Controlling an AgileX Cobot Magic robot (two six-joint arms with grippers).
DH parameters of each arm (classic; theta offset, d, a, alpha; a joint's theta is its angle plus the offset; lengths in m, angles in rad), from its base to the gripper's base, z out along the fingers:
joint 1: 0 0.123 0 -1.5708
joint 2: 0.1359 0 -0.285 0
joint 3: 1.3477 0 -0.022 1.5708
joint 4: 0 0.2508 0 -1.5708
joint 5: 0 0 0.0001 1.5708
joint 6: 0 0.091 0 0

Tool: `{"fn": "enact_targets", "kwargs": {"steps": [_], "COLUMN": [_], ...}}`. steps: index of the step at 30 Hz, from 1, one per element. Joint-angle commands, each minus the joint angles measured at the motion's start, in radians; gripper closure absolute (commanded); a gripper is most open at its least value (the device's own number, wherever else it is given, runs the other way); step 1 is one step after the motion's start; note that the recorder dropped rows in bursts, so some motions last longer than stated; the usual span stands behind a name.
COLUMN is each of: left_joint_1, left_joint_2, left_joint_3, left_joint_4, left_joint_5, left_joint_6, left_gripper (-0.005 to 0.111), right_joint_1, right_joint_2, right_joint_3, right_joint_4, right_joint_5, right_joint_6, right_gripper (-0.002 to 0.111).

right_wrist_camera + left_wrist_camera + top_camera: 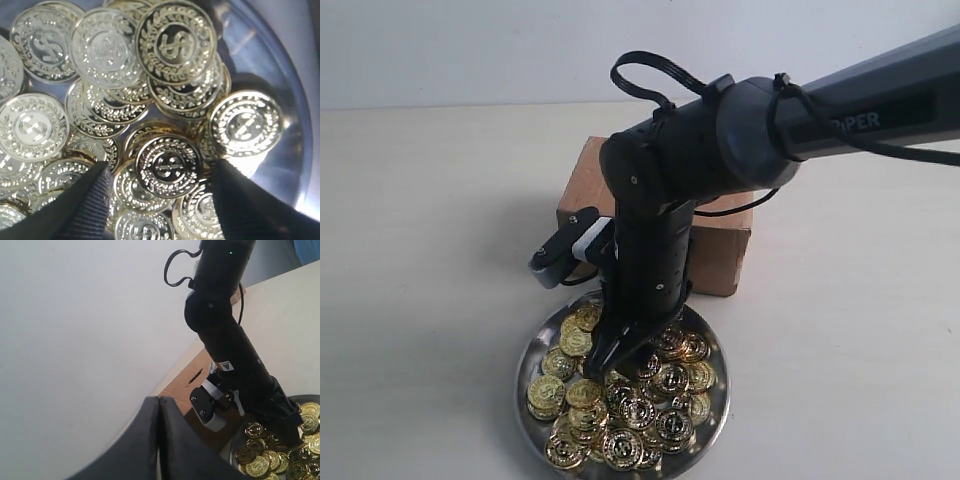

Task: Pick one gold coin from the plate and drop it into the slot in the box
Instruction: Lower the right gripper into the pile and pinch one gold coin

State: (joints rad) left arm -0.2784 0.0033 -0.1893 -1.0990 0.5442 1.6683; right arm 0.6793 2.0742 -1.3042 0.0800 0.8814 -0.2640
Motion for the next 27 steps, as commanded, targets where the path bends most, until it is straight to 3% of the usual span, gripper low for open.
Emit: {"fn": "enact_targets", "kwargs": {"steps": [1, 12, 27], "left_joint_1": [-0.006, -0.006, -0.006], "left_joint_2": [-0.003, -0.003, -0.003], "left_joint_3": [0.003, 0.003, 0.003], "left_joint_4": [-0.006, -0.006, -0.006], "left_joint_5": [-0.001, -0.001, -0.001], "left_joint_6": [0.0, 0.0, 0.0], "left_gripper": [0.107, 0.107, 0.107], "right_joint_1": [0.001, 0.001, 0.001], "right_joint_2": [0.014, 0.014, 0.016], "right_joint_3": [0.0, -0.009, -0.009], "right_joint_4": [0.0, 0.0, 0.041], "right_joint_5": [-0.004, 0.003, -0.013], "right_joint_6": [-0.021, -0.021, -0.021], "right_gripper": [0.052, 0.061, 0.061]}}
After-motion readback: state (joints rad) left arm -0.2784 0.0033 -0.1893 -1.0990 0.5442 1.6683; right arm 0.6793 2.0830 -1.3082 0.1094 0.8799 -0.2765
